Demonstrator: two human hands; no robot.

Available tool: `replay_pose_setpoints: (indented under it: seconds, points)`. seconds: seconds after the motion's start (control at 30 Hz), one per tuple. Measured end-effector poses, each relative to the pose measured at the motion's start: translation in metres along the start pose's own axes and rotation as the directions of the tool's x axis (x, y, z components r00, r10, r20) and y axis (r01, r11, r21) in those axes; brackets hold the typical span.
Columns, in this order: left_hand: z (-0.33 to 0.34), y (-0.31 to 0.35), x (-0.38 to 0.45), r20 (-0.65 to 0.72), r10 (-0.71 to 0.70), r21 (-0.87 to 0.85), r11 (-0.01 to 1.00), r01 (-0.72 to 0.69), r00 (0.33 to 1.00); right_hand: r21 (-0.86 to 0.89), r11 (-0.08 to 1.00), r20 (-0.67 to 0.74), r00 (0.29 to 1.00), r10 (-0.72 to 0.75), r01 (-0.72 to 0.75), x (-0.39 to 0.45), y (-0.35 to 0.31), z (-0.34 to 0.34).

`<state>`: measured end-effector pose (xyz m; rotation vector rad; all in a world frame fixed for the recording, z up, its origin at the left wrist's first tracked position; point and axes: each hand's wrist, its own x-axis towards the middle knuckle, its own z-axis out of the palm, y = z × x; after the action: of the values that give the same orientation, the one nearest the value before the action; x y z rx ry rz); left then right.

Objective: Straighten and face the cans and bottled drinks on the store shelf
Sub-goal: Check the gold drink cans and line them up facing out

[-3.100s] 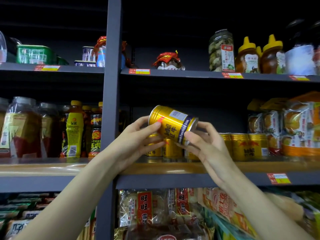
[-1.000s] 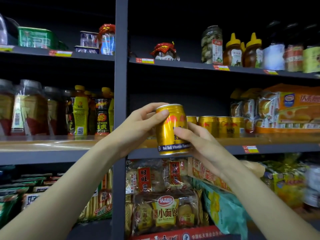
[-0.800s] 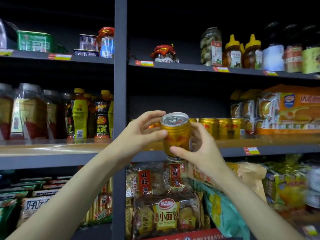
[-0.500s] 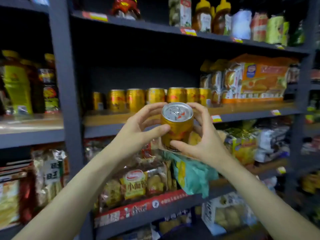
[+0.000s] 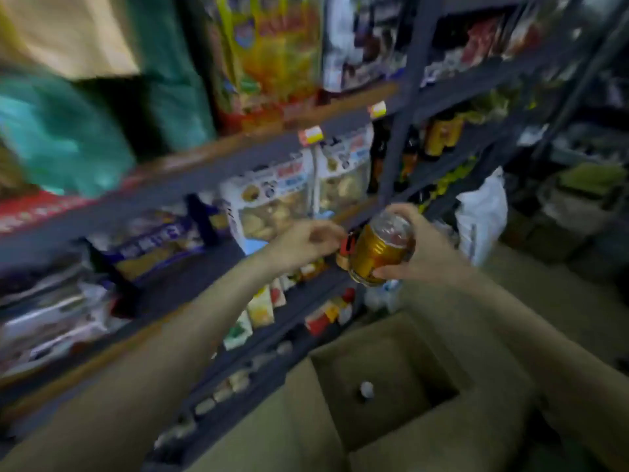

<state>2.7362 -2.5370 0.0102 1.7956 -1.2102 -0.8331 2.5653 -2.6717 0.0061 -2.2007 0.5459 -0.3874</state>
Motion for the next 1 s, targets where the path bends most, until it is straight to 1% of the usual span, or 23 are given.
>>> replay_pose_setpoints:
  seconds: [0.07, 0.13, 0.2, 0.23, 0.3, 0.33, 0.37, 0.4, 0.43, 0.47, 0.5, 0.6, 0.7, 0.73, 0.77, 0.87, 0.97, 1.0]
  points:
    - [0.053, -0.052, 0.025, 0.030, -0.140, -0.001, 0.990, 0.140, 0.990, 0.005, 0.991, 0.001, 0.991, 0.137, -0.137, -0.006, 0.077, 0.011]
    - [0.110, -0.116, 0.041, 0.034, -0.310, -0.023, 0.950, 0.311, 0.950, 0.051, 0.955, 0.003, 0.956, 0.292, -0.292, -0.016, 0.162, 0.037]
    - [0.148, -0.169, 0.043, -0.036, -0.407, -0.011, 0.914, 0.407, 0.913, 0.080, 0.898, -0.004, 0.901, 0.434, -0.432, -0.029, 0.222, 0.071]
    - [0.179, -0.214, 0.049, -0.028, -0.462, -0.028, 0.887, 0.461, 0.887, 0.076, 0.852, 0.011, 0.855, 0.519, -0.518, -0.036, 0.271, 0.100]
    - [0.212, -0.269, 0.053, 0.003, -0.554, 0.005, 0.832, 0.554, 0.832, 0.097, 0.754, -0.002, 0.757, 0.653, -0.650, -0.044, 0.323, 0.146]
    - [0.231, -0.299, 0.055, 0.015, -0.593, 0.040, 0.805, 0.592, 0.805, 0.106, 0.683, -0.001, 0.687, 0.727, -0.722, -0.050, 0.354, 0.178]
    - [0.255, -0.338, 0.059, 0.045, -0.618, 0.054, 0.786, 0.616, 0.785, 0.115, 0.630, -0.011, 0.633, 0.774, -0.768, -0.057, 0.388, 0.214]
    - [0.277, -0.371, 0.064, 0.075, -0.644, 0.089, 0.765, 0.638, 0.761, 0.119, 0.603, -0.001, 0.607, 0.795, -0.789, -0.061, 0.421, 0.250]
    - [0.296, -0.406, 0.069, 0.096, -0.664, 0.126, 0.747, 0.653, 0.742, 0.110, 0.595, 0.025, 0.601, 0.799, -0.796, -0.063, 0.453, 0.285]
    - [0.315, -0.438, 0.072, 0.105, -0.680, 0.163, 0.732, 0.662, 0.726, 0.066, 0.600, 0.072, 0.604, 0.794, -0.797, -0.067, 0.484, 0.319]
    - [0.333, -0.468, 0.074, 0.106, -0.683, 0.192, 0.727, 0.659, 0.723, -0.013, 0.616, 0.123, 0.610, 0.783, -0.788, -0.071, 0.513, 0.350]
    - [0.374, -0.540, 0.081, 0.099, -0.676, 0.218, 0.731, 0.647, 0.730, -0.246, 0.700, 0.225, 0.663, 0.714, -0.671, -0.081, 0.591, 0.424]
    - [0.400, -0.590, 0.087, 0.038, -0.645, 0.231, 0.749, 0.621, 0.763, -0.447, 0.735, 0.313, 0.681, 0.662, -0.509, -0.094, 0.648, 0.477]
    - [0.405, -0.602, 0.088, 0.013, -0.639, 0.243, 0.748, 0.617, 0.769, -0.465, 0.738, 0.314, 0.688, 0.654, -0.489, -0.097, 0.659, 0.490]
    - [0.407, -0.611, 0.089, -0.010, -0.634, 0.250, 0.747, 0.616, 0.773, -0.459, 0.728, 0.298, 0.683, 0.667, -0.510, -0.101, 0.669, 0.499]
    - [0.406, -0.615, 0.087, -0.042, -0.628, 0.236, 0.749, 0.619, 0.777, -0.423, 0.670, 0.295, 0.606, 0.739, -0.610, -0.104, 0.681, 0.507]
    - [0.385, -0.577, 0.086, -0.075, -0.642, 0.172, 0.745, 0.644, 0.763, -0.382, 0.649, 0.319, 0.565, 0.761, -0.658, -0.093, 0.664, 0.470]
    - [0.374, -0.558, 0.085, -0.087, -0.632, 0.154, 0.755, 0.638, 0.770, -0.350, 0.657, 0.312, 0.579, 0.754, -0.667, -0.083, 0.649, 0.448]
